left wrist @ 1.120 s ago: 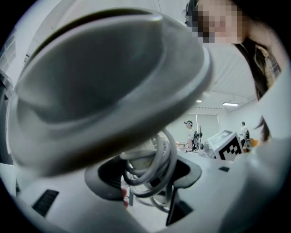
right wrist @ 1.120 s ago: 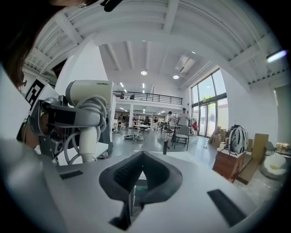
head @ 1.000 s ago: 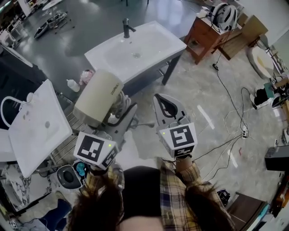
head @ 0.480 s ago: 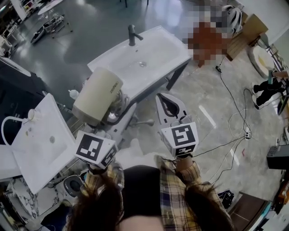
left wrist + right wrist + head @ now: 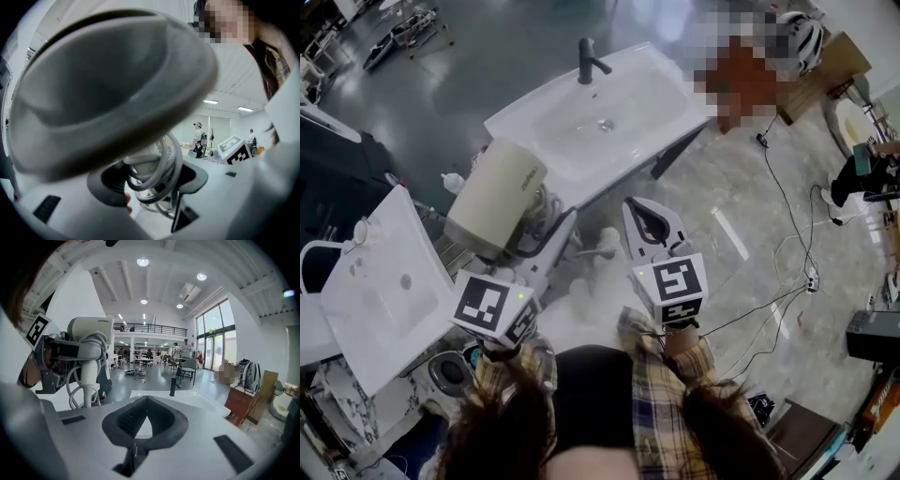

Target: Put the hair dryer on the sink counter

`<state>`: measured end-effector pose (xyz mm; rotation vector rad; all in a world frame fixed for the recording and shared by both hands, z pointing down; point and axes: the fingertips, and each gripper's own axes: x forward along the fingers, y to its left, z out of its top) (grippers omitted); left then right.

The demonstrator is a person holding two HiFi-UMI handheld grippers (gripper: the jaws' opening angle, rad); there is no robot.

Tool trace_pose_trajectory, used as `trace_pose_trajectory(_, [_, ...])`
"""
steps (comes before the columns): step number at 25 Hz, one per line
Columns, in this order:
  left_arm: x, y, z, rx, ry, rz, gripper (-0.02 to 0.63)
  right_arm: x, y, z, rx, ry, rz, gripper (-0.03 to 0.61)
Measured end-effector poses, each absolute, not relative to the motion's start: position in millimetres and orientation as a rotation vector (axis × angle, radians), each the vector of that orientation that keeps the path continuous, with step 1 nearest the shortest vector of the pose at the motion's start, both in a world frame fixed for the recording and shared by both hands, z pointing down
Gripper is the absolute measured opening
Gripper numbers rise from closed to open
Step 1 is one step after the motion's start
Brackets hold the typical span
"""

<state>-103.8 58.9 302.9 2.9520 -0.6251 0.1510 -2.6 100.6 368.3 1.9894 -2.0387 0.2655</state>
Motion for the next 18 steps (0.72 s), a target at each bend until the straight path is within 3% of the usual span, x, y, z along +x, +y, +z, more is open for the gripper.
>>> trace_pose_trajectory(18, [-22.1, -73.3, 289.6, 2.846, -1.033, 0.035, 0.272, 78.1, -65.2, 357.4, 1.625, -2.311, 0.165, 0.015])
